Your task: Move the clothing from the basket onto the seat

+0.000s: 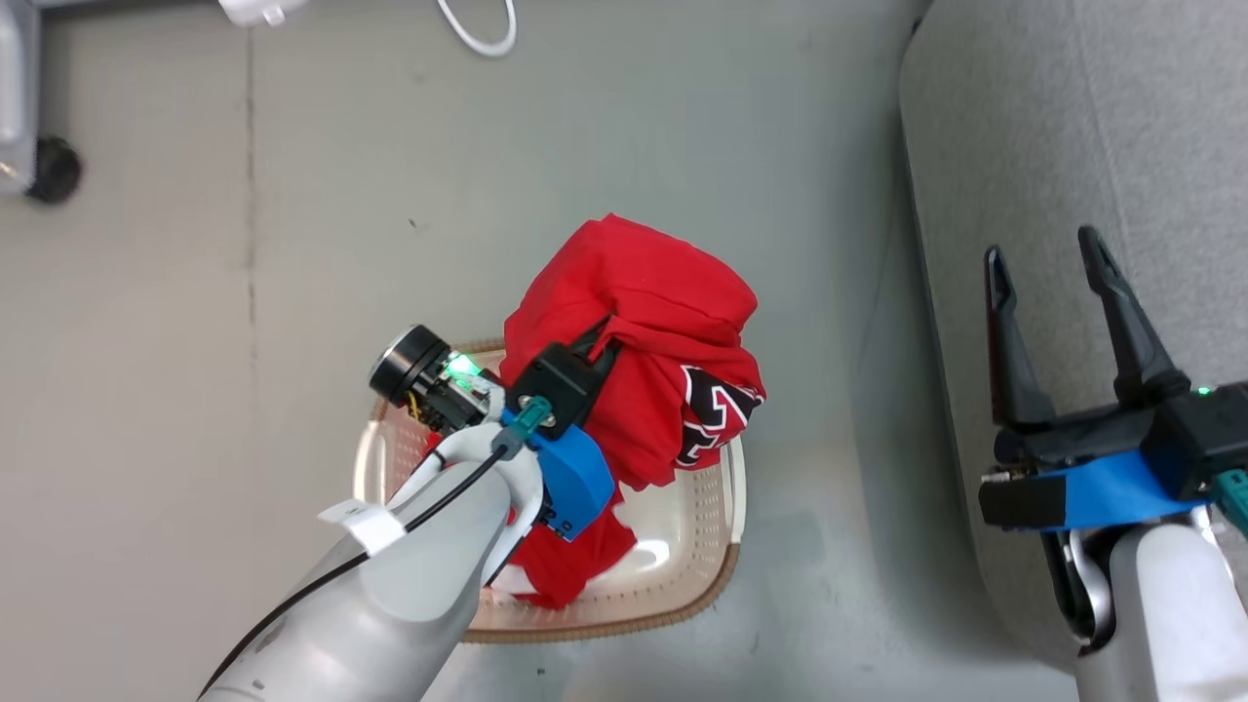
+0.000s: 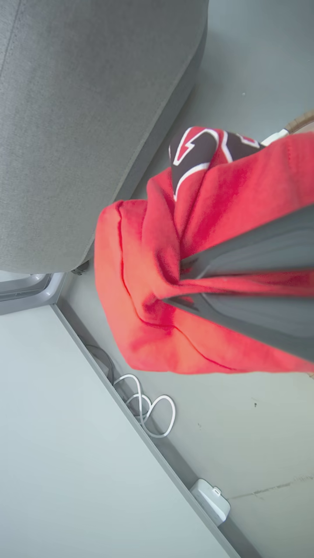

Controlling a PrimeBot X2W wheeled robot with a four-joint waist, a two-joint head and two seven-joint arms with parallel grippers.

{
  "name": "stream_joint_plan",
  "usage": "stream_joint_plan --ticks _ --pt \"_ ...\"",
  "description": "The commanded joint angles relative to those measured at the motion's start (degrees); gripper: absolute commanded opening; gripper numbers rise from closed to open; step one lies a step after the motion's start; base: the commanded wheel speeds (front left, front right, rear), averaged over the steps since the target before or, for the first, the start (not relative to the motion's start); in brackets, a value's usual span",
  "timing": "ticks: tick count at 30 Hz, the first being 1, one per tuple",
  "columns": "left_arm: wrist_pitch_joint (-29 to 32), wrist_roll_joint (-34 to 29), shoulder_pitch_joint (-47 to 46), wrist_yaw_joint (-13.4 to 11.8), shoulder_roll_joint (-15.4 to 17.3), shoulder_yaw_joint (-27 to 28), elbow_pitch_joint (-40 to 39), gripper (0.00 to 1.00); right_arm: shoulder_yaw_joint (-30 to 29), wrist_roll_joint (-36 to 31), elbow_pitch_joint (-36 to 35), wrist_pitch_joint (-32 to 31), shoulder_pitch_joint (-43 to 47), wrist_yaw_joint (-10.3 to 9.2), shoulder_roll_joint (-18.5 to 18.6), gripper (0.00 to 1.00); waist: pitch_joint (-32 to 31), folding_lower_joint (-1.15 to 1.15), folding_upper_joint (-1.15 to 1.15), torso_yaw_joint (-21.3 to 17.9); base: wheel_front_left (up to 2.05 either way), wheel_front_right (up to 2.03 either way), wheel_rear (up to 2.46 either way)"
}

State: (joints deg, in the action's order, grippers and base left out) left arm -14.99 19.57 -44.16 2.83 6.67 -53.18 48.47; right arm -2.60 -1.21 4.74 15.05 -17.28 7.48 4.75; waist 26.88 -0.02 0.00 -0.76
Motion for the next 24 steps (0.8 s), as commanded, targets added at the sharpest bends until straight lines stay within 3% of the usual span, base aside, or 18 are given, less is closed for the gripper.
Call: stream_joint_plan --ticks 1,13,24 --pt "-0.27 -0.26 1.07 -0.56 0.56 1.56 -1.9 0.0 -0.1 0.05 0.41 0.2 1.29 0.03 -0.09 1.0 -4.56 0.02 0.0 1.23 0.0 0.0 0.0" --pt "-0.28 -2.54 6.52 -1.52 2.0 12.87 -15.14 0.0 -0.64 0.47 2.53 0.2 7.78 0.03 -1.07 1.0 -15.43 0.02 0.0 2.8 0.0 0.0 0.0" --pt "-0.28 -4.71 10.42 -0.57 1.72 17.31 -21.32 0.0 0.63 1.09 3.45 0.2 12.09 0.03 -1.78 1.0 -21.24 0.02 0.0 3.85 0.0 0.0 0.0"
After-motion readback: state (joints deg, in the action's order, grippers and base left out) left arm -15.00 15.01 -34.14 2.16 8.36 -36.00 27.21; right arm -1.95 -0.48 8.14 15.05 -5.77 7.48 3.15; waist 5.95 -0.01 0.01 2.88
